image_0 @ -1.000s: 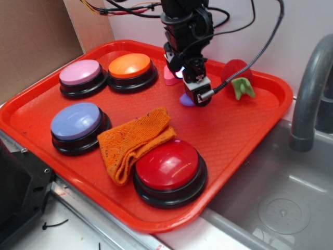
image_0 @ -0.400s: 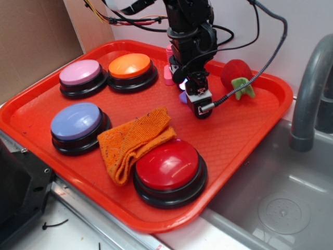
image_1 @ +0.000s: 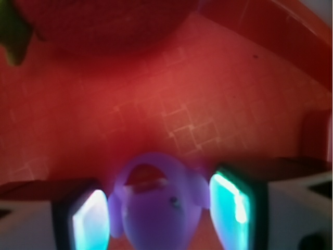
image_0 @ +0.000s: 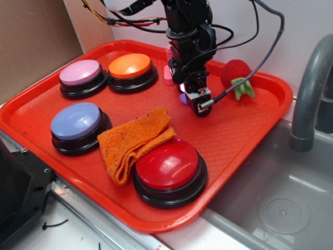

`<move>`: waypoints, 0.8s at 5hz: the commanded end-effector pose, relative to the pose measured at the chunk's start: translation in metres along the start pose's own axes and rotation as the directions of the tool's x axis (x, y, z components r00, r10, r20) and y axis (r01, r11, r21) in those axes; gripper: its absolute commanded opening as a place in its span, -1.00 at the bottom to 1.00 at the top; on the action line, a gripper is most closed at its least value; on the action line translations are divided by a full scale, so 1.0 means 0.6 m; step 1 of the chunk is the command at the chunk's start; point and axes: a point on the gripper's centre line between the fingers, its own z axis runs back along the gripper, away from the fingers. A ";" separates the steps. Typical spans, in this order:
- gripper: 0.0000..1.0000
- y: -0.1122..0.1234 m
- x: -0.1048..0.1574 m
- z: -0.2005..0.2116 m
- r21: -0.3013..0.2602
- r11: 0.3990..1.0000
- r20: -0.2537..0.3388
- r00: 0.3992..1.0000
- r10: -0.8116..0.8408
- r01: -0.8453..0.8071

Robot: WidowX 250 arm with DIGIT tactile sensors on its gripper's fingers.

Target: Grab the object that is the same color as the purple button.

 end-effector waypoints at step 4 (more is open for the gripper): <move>-1.00 0.060 -0.049 0.343 0.111 0.837 0.059 0.844 0.533 -0.536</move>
